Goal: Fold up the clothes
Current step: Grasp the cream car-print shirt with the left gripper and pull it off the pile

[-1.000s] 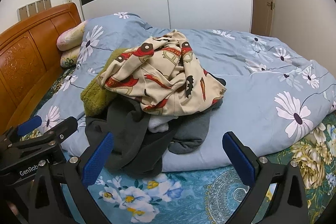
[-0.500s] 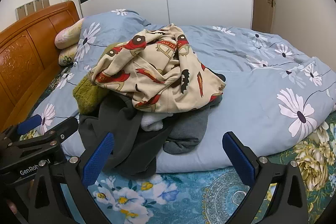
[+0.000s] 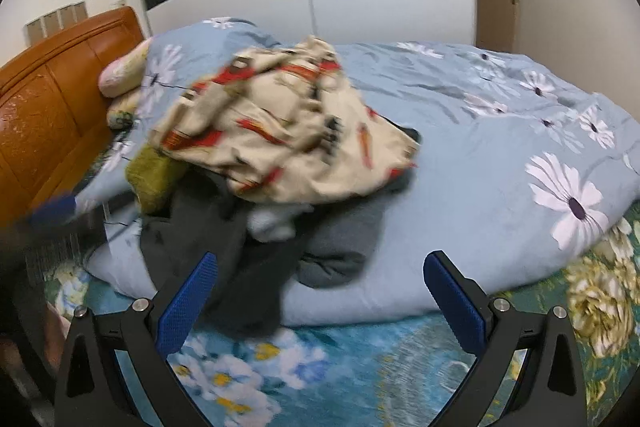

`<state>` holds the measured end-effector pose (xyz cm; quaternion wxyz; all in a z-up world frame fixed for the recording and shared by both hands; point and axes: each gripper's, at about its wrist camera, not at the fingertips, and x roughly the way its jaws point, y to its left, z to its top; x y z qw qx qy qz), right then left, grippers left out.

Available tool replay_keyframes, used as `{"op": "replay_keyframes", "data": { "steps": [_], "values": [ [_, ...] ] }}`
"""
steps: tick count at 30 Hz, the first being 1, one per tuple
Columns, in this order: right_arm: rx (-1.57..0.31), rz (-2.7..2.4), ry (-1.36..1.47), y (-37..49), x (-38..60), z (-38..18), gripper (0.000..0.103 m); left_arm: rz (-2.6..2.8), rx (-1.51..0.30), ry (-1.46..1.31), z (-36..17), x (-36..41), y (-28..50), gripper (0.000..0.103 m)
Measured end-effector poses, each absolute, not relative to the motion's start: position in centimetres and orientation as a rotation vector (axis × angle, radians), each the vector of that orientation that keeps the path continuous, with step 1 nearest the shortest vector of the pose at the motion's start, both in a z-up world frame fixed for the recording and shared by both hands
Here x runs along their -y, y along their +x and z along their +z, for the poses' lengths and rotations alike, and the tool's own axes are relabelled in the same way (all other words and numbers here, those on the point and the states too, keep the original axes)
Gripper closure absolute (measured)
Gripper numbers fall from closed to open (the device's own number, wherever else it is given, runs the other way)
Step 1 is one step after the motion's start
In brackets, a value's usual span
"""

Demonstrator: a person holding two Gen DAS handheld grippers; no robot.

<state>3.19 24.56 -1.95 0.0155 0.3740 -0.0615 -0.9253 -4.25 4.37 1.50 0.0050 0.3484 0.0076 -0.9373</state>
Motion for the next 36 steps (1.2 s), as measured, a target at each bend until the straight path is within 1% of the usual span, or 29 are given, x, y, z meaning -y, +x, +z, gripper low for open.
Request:
{"op": "replay_keyframes", "data": {
  "steps": [2,4,6,7,8,9,10,11,12,13,16,18,21,24,26,28,30,32,35,36],
  "values": [
    [0.214,-2.891,1.197,3.9,-26.1,-2.7,0.000,-2.966,-0.023,1.043,2.4,-5.5,-6.6,0.000],
    [0.234,-2.898,1.239,4.9,-27.7,-3.4,0.000,-2.978,0.054,1.023,3.1,-7.2,-9.2,0.000],
    [0.230,-2.930,1.235,5.8,-29.3,-4.0,0.000,-3.000,0.160,1.008,3.6,-9.2,-11.5,0.000],
    [0.258,-2.945,1.220,6.3,-30.2,-4.5,0.000,-2.995,0.228,1.017,3.5,-10.3,-12.6,0.000],
    [0.263,-2.942,1.258,6.6,-30.8,-4.9,0.000,-2.989,0.294,1.026,3.4,-11.4,-13.8,0.004],
    [0.288,-2.931,1.296,6.9,-31.6,-5.4,0.000,-2.974,0.345,1.051,3.1,-12.2,-14.7,0.012],
    [0.286,-2.923,1.340,7.4,-31.9,-5.4,0.000,-2.953,0.398,1.109,2.6,-13.0,-15.8,0.043],
    [0.284,-2.915,1.384,7.8,-32.3,-5.4,0.000,-2.953,0.374,1.188,2.4,-13.1,-16.3,0.085],
    [0.282,-2.907,1.425,8.3,-32.6,-5.4,0.000,-2.952,0.349,1.263,2.3,-13.2,-16.8,0.094],
    [0.276,-2.906,1.434,8.9,-32.8,-5.0,0.000,-2.957,0.315,1.255,2.9,-13.2,-16.4,0.098],
    [0.261,-2.916,1.438,10.6,-33.1,-3.6,0.000,-3.019,0.198,1.218,5.3,-12.8,-14.0,0.098],
    [0.276,-2.931,1.421,11.8,-33.2,-2.4,0.000,-3.105,0.115,1.175,7.7,-12.4,-10.5,0.098],
    [0.291,-2.945,1.382,14.0,-32.5,-0.2,0.000,-3.285,-0.004,1.104,11.9,-10.7,-2.4,0.098],
    [0.280,-2.942,1.353,16.4,-31.1,1.7,0.000,-3.402,-0.150,1.091,13.2,-7.5,6.4,0.098],
    [0.274,-2.934,1.329,18.2,-30.0,2.7,0.000,-3.429,-0.263,1.113,13.0,-4.9,11.0,0.098],
    [0.265,-2.929,1.307,20.1,-28.8,3.2,0.000,-3.436,-0.338,1.140,12.0,-2.4,15.7,0.098],
    [0.265,-2.916,1.298,22.0,-27.7,3.2,0.000,-3.400,-0.335,1.173,10.5,-0.4,19.6,0.098],
    [0.298,-2.877,1.336,23.5,-26.8,2.5,0.000,-3.329,-0.328,1.275,7.9,1.4,22.3,0.098],
    [0.301,-2.820,1.411,24.8,-25.4,0.7,0.000,-3.157,-0.297,1.466,3.2,3.0,24.6,0.098],
    [0.295,-2.799,1.439,25.0,-25.0,0.0,0.000,-3.091,-0.323,1.538,1.6,3.6,25.0,0.098]
  ]
}}
